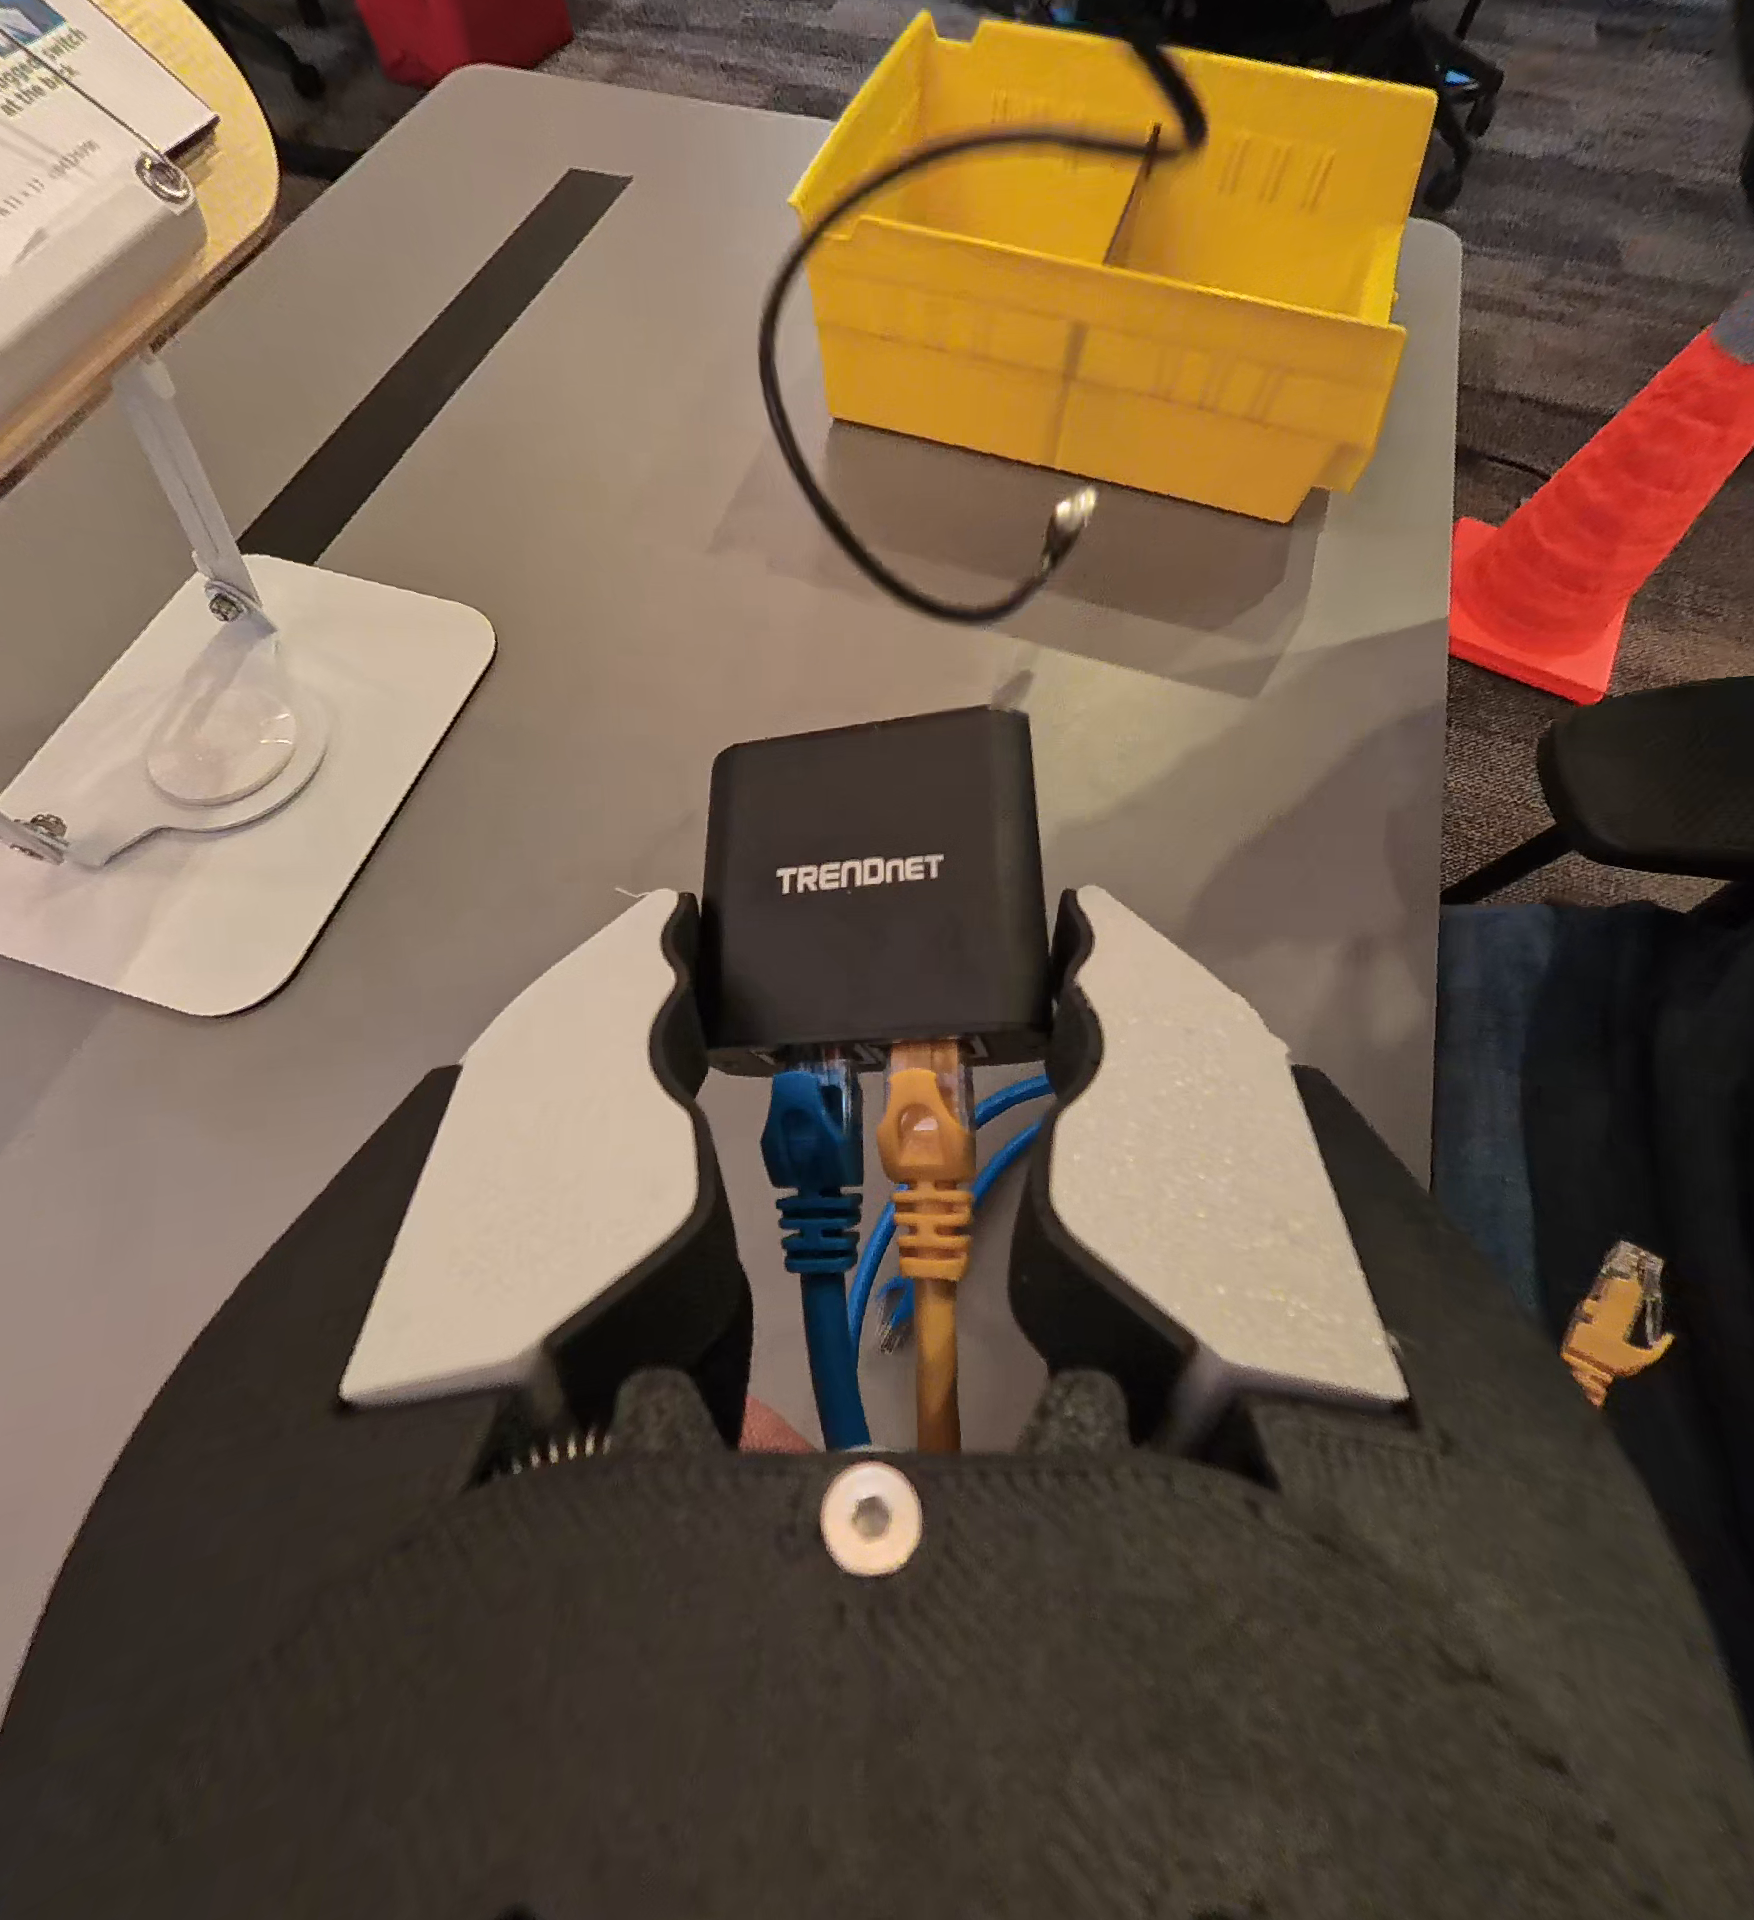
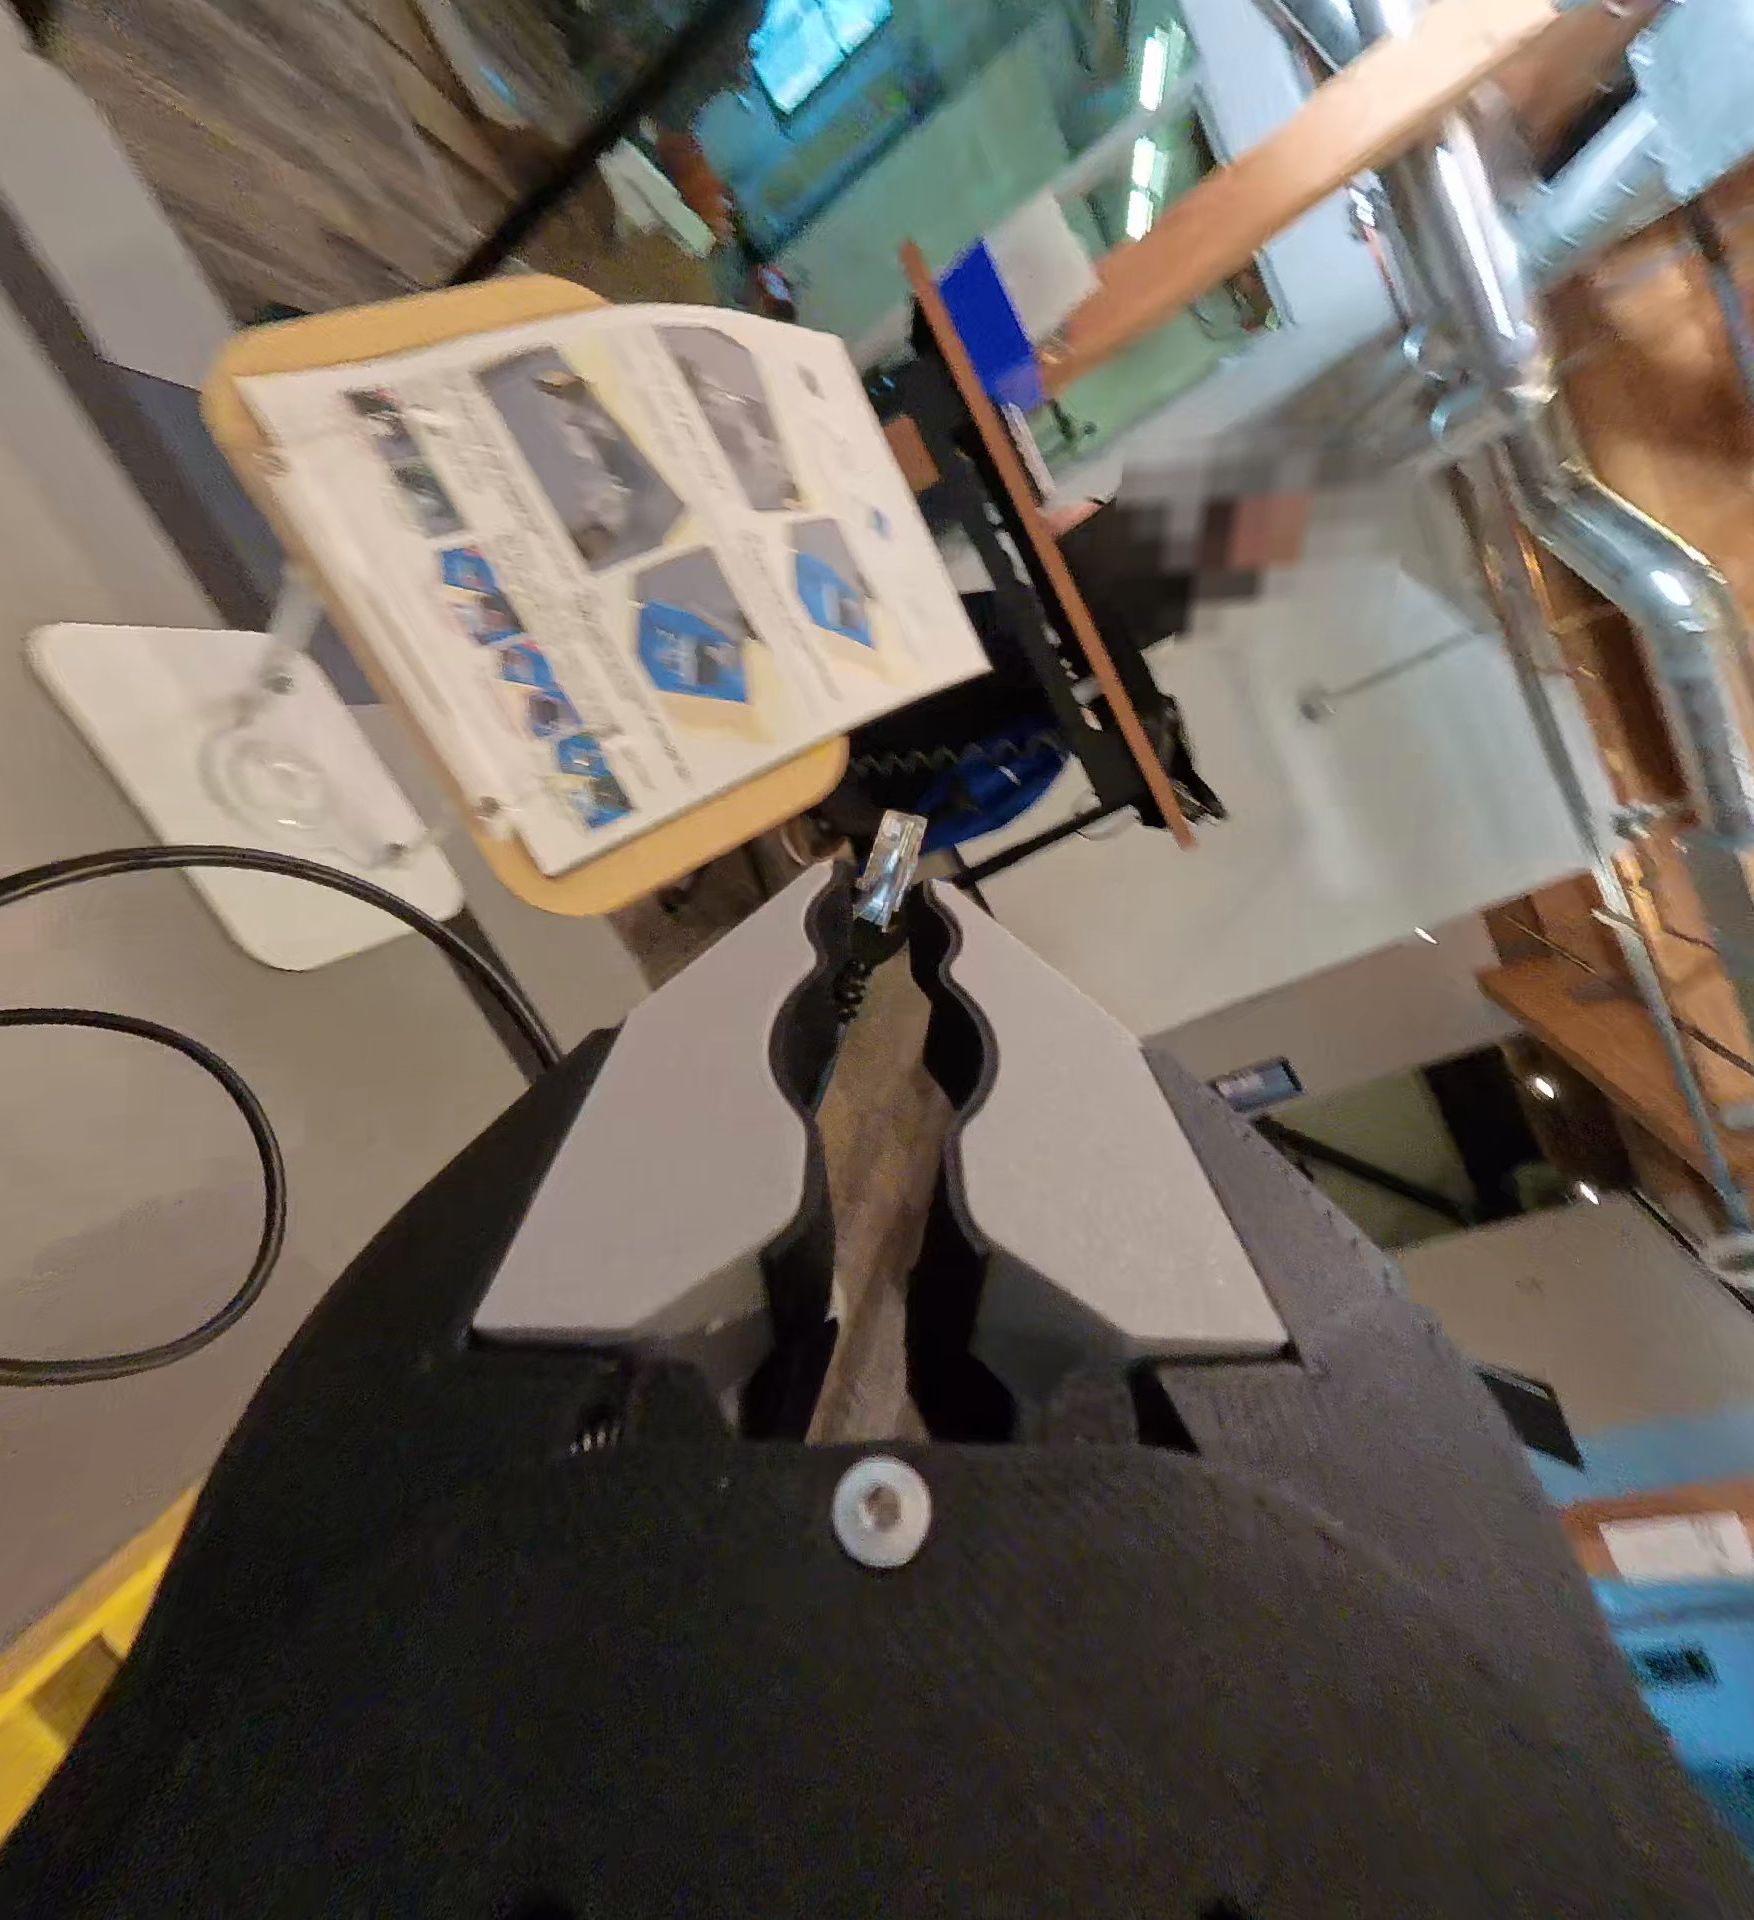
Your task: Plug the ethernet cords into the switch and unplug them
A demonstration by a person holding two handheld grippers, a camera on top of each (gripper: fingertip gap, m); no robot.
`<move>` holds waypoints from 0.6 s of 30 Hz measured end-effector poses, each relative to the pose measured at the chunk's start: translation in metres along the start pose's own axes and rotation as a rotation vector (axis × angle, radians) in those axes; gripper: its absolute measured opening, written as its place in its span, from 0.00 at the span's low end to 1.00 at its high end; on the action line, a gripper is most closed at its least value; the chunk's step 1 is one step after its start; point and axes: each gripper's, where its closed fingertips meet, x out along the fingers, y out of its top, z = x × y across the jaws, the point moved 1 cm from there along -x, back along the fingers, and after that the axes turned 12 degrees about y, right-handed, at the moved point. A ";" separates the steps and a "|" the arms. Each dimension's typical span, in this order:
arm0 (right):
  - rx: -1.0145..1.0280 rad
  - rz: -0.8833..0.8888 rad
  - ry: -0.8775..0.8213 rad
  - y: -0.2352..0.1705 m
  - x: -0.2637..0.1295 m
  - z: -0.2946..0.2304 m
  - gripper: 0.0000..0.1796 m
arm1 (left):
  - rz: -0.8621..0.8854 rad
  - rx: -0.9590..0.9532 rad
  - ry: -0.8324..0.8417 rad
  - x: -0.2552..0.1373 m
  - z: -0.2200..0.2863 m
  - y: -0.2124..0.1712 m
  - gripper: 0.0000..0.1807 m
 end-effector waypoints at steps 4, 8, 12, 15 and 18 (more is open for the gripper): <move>0.045 -0.040 -0.124 -0.010 -0.039 0.059 0.05 | 0.007 0.003 -0.003 0.000 0.001 0.000 0.35; 0.047 -0.113 -0.214 -0.025 -0.076 0.093 0.06 | 0.000 0.017 -0.006 0.003 0.003 -0.002 0.36; 0.041 -0.226 -0.248 -0.058 -0.099 0.091 0.05 | 0.002 0.020 -0.012 0.005 0.005 -0.004 0.36; 0.050 -0.304 -0.246 -0.093 -0.105 0.072 0.05 | -0.002 0.020 -0.023 0.008 0.008 -0.006 0.35; 0.058 -0.390 -0.258 -0.130 -0.112 0.052 0.05 | -0.008 0.024 -0.027 0.010 0.010 -0.007 0.35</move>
